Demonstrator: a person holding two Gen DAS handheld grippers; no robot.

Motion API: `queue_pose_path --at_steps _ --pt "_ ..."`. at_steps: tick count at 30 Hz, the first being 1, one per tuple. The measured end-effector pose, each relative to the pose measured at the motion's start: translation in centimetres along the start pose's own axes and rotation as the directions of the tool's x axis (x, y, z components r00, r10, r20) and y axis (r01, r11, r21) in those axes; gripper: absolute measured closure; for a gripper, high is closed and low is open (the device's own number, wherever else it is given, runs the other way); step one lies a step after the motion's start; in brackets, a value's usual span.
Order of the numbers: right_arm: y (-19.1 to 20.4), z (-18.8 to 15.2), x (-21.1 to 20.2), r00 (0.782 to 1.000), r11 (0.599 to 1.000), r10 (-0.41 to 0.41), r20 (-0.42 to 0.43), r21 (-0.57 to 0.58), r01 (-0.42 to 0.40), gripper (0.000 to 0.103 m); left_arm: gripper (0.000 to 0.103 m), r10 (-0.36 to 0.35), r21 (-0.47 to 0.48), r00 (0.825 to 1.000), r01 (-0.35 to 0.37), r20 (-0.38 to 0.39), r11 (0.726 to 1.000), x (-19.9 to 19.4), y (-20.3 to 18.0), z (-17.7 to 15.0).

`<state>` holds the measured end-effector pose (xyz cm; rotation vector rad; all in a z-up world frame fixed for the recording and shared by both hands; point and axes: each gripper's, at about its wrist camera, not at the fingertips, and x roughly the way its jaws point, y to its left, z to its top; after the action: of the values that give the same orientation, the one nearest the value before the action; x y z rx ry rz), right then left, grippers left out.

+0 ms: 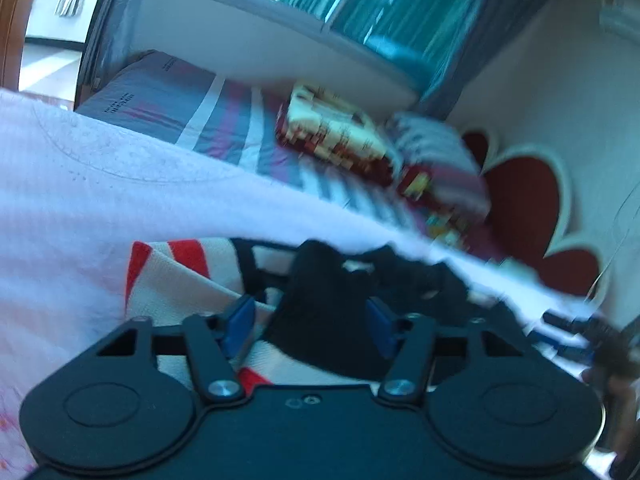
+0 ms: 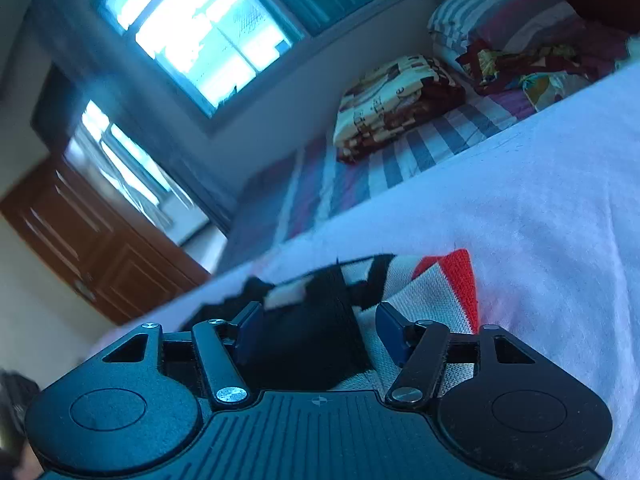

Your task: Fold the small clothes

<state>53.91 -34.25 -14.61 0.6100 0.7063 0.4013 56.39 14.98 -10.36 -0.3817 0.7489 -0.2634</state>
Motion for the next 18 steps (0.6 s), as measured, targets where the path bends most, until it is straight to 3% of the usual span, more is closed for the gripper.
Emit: queue_pose_path --at_steps 3,5,8,9,12,15,18 --pt "1.7 -0.6 2.2 0.994 0.986 -0.107 -0.035 -0.133 0.101 0.053 0.053 0.041 0.065 0.999 -0.038 -0.035 0.997 0.7 -0.8 0.3" --pt "3.4 -1.5 3.3 0.986 0.957 -0.162 -0.034 -0.248 0.149 0.054 0.067 0.103 0.125 0.994 -0.098 -0.040 0.987 1.1 -1.7 0.2" --pt "5.1 -2.9 4.5 0.980 0.913 -0.192 -0.045 -0.374 0.161 0.090 0.089 0.148 0.171 0.989 -0.141 -0.028 0.975 1.3 -2.3 0.1" --pt "5.3 -3.3 4.8 0.980 0.906 -0.194 -0.045 -0.392 0.162 0.097 0.100 0.149 0.171 0.989 -0.144 -0.018 0.975 1.1 -2.4 -0.1" --pt "5.3 -4.0 4.5 0.978 0.899 -0.208 0.026 -0.388 0.201 0.097 0.100 0.107 0.102 0.993 -0.112 0.056 0.988 0.1 -1.8 -0.3" --pt "5.0 -3.9 3.3 0.973 0.912 -0.195 0.121 -0.342 0.225 0.097 0.100 0.101 0.062 0.981 -0.112 0.164 0.992 -1.5 -1.5 -0.7" --pt "4.4 -3.6 4.1 0.964 0.910 -0.235 0.128 -0.321 0.264 0.097 0.100 0.144 0.052 0.975 -0.155 0.166 0.987 -1.1 -1.5 -0.4"
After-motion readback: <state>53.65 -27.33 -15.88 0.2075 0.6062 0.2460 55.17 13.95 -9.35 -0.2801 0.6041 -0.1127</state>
